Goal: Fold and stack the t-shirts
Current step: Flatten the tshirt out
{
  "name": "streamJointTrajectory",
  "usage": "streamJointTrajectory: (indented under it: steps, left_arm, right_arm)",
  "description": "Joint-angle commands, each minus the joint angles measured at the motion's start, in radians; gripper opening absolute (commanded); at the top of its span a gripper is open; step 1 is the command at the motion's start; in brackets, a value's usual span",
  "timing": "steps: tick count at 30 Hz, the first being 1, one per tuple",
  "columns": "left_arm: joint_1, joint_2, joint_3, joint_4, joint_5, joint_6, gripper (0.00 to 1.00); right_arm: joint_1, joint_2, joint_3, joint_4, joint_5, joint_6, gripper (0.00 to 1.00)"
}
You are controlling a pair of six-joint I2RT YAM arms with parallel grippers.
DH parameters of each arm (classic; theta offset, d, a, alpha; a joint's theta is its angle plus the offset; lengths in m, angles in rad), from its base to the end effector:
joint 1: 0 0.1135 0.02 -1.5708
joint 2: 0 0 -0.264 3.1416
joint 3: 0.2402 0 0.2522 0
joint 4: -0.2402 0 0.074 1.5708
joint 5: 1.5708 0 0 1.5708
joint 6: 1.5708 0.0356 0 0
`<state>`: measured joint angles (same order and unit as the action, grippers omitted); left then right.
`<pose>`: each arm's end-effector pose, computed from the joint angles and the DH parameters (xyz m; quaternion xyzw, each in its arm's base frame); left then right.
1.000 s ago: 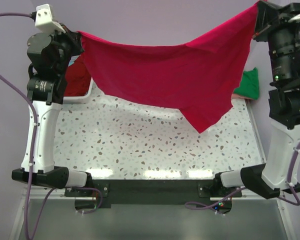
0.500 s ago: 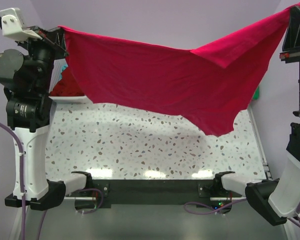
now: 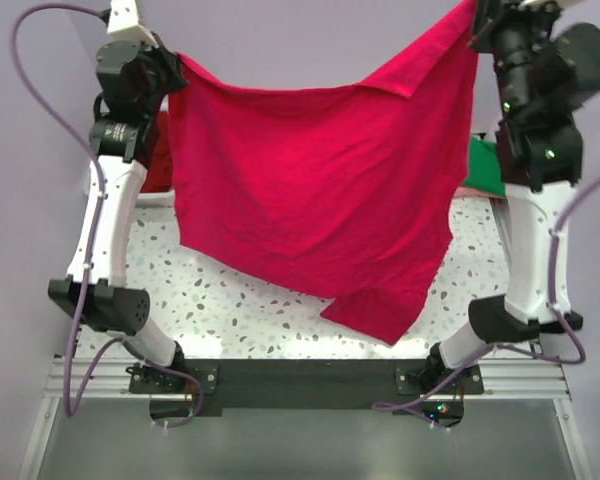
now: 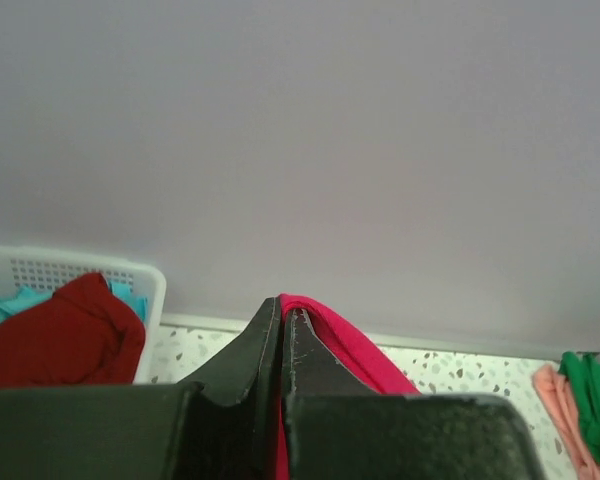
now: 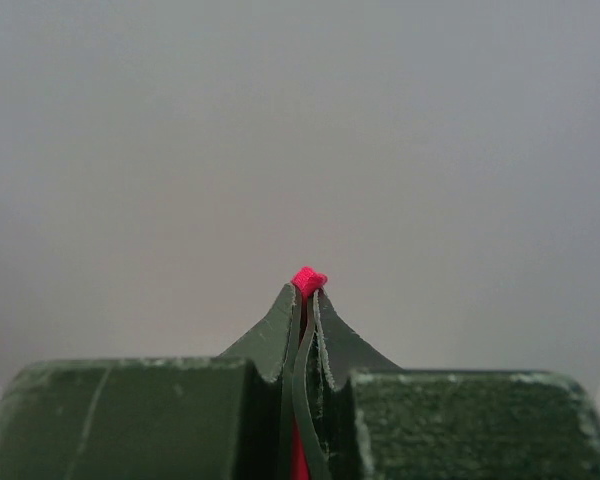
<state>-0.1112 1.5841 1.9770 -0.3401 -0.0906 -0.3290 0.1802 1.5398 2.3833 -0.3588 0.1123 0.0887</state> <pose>0.3344 -0.0341 0.5325 -0.1074 0.6798 -0.1278 0.7141 0.2237 0.0367 0.6512 0.0244 0.5176 0.0858 0.8510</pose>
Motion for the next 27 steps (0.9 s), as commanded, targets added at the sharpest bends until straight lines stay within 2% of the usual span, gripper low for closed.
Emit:
streamJointTrajectory:
  steps: [1, 9, 18, 20, 23, 24, 26, 27]
  left_arm:
    - [0.010, 0.100, 0.121, 0.052, -0.032, 0.011, 0.00]
    - [0.015, 0.263, 0.336, 0.049, -0.032, 0.011, 0.00]
    - [0.019, 0.271, 0.364, 0.082, 0.012, -0.016, 0.00]
    - [0.019, 0.229, 0.320, 0.090, 0.018, -0.018, 0.00]
    - [0.019, 0.133, 0.147, 0.107, 0.037, -0.027, 0.00]
    - [0.019, 0.101, 0.014, 0.115, 0.048, -0.028, 0.00]
    - [0.018, -0.007, -0.145, 0.153, 0.048, -0.039, 0.00]
    - [0.016, -0.074, -0.299, 0.165, 0.057, -0.042, 0.00]
  right_arm:
    - [-0.004, 0.123, 0.099, 0.038, 0.056, -0.032, 0.00]
    - [-0.004, 0.206, 0.166, 0.092, 0.073, -0.044, 0.00]
    - [-0.007, 0.119, 0.091, 0.147, 0.081, -0.083, 0.00]
    - [-0.007, 0.082, 0.053, 0.149, 0.073, -0.084, 0.00]
    - [-0.007, -0.013, -0.073, 0.111, 0.056, -0.075, 0.00]
    - [-0.005, -0.044, -0.187, 0.103, 0.061, -0.051, 0.00]
    - [-0.007, -0.156, -0.333, 0.098, 0.060, -0.020, 0.00]
    - [-0.005, -0.199, -0.493, 0.098, 0.055, 0.026, 0.00]
